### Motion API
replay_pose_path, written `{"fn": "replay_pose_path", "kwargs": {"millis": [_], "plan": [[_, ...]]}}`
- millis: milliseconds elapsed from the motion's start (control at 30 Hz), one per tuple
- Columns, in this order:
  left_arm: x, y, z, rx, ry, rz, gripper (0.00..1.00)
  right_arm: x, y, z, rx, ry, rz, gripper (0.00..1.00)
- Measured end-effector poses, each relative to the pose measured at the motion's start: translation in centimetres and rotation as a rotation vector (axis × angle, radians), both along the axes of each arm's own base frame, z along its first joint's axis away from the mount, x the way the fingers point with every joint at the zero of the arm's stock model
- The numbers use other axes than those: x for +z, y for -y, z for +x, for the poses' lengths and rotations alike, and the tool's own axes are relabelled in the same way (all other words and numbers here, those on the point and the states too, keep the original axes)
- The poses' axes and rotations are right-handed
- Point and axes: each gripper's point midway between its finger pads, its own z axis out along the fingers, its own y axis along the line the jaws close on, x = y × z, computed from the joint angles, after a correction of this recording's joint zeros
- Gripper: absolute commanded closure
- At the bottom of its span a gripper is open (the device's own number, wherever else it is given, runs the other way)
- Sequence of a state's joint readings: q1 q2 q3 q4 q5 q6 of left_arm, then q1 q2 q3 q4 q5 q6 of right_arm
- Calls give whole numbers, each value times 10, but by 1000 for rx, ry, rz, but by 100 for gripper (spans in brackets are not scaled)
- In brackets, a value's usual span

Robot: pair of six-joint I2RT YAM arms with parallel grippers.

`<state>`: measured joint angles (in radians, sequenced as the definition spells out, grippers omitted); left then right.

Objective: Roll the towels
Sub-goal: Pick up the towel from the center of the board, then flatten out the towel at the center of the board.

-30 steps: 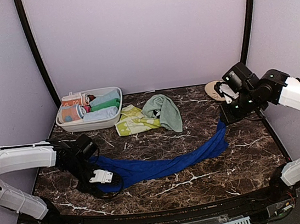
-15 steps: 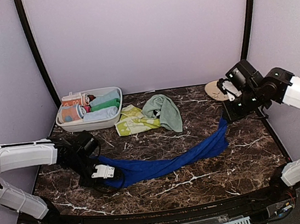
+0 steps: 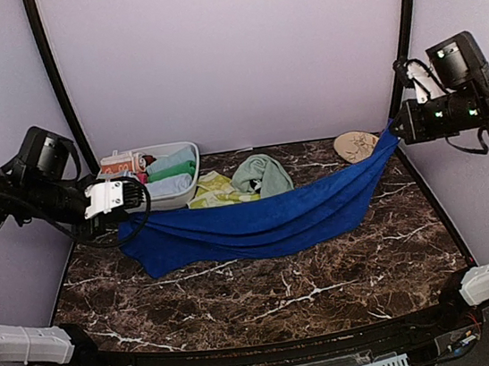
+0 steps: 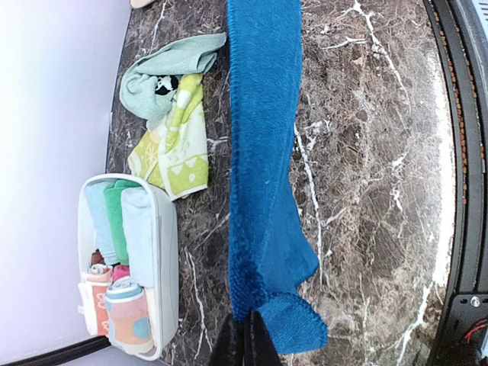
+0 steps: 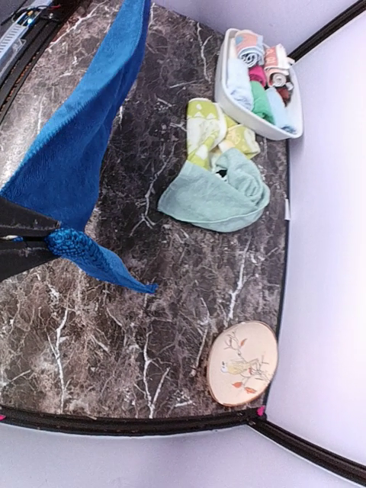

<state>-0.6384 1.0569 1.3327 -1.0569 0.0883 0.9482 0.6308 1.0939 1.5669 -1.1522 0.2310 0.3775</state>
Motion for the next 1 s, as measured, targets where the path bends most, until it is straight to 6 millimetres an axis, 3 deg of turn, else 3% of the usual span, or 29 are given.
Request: {"fn": "replay_pose_path", "kwargs": {"millis": [133,233,400,533,633,800,900,1000], "plan": [[27,-24,-22,38,32,0,100,40,17,-19,-19,61,44,100],[39,-41,-35,61,50,12,100,49,27,-32,-29,63,62,100],[58,-56,-51,92,58,-2,100,44,35,-51,-31,19,89,100],[53,-64,-62,102,47,-3,100,23,34,-60,-28,-44,94,100],[27,-68,-67,102,2,35,100,-8,30,-59,-30,-122,64,100],[-45,-72,-56,88,-74,195,100,-77,19,-43,-46,-263,-39,100],[-92,-80,-31,92,-68,308,100,-118,8,-23,-55,-333,-119,100],[-126,-93,11,137,-43,396,100,-144,0,-5,-55,-357,-165,100]]}}
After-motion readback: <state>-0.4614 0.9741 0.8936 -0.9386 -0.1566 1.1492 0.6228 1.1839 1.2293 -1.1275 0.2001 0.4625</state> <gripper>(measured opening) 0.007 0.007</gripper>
